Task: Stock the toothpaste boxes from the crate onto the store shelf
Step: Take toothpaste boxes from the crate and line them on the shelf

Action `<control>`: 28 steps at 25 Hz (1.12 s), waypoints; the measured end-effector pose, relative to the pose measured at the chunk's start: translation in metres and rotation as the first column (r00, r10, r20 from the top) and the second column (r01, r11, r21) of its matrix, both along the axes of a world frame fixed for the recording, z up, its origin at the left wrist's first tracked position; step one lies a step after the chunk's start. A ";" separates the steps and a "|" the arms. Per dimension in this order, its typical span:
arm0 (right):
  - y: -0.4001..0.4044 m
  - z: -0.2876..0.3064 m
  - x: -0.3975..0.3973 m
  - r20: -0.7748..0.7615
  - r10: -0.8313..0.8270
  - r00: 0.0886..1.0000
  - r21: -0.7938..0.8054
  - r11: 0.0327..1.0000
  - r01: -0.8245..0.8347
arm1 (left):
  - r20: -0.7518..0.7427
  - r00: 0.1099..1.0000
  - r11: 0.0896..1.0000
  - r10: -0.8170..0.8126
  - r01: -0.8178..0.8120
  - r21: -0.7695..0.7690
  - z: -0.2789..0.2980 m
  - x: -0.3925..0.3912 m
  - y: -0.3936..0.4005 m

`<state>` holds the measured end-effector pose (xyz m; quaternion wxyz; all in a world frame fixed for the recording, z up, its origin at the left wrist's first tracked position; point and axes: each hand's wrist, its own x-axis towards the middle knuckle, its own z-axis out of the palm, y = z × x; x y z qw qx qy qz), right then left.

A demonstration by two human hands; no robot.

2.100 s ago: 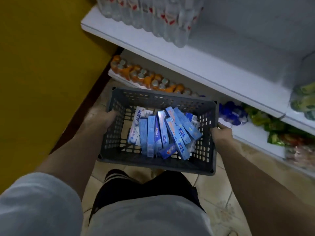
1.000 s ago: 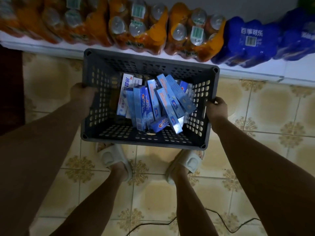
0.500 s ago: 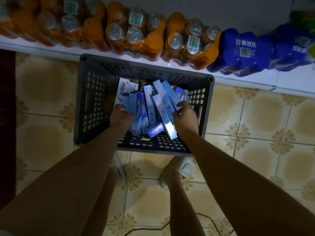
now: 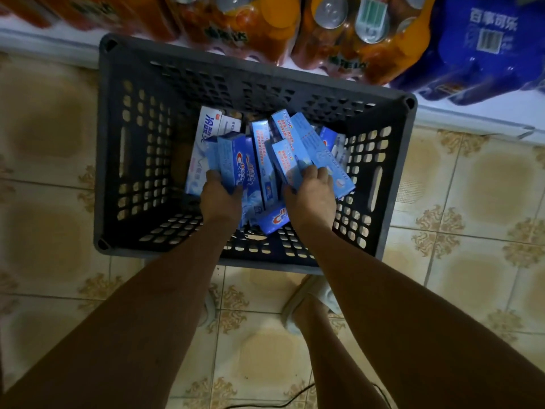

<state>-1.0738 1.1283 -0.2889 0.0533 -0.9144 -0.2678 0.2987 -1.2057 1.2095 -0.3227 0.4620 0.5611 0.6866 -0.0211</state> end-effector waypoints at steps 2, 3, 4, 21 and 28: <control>-0.003 0.010 -0.001 -0.046 -0.028 0.999 0.063 0.998 0.031 | 0.078 0.995 0.998 0.069 -0.068 -0.009 0.014 -0.002 0.000; -0.004 0.016 0.000 -0.112 -0.066 0.991 0.105 0.991 0.078 | 0.126 0.984 0.992 0.125 -0.121 -0.038 0.021 -0.002 0.002; -0.005 0.025 0.001 -0.206 -0.120 0.971 0.149 0.977 0.152 | 0.174 0.969 0.982 0.178 -0.165 -0.087 0.031 -0.002 0.006; 0.045 0.317 0.025 -0.829 -0.431 0.356 -0.009 0.647 0.763 | 0.424 0.831 0.844 0.359 -0.095 -0.528 0.339 -0.001 0.060; 0.065 0.502 0.005 -0.843 -0.280 0.459 0.162 0.681 0.714 | 0.527 0.772 0.845 0.354 -0.023 -0.534 0.521 -0.039 0.095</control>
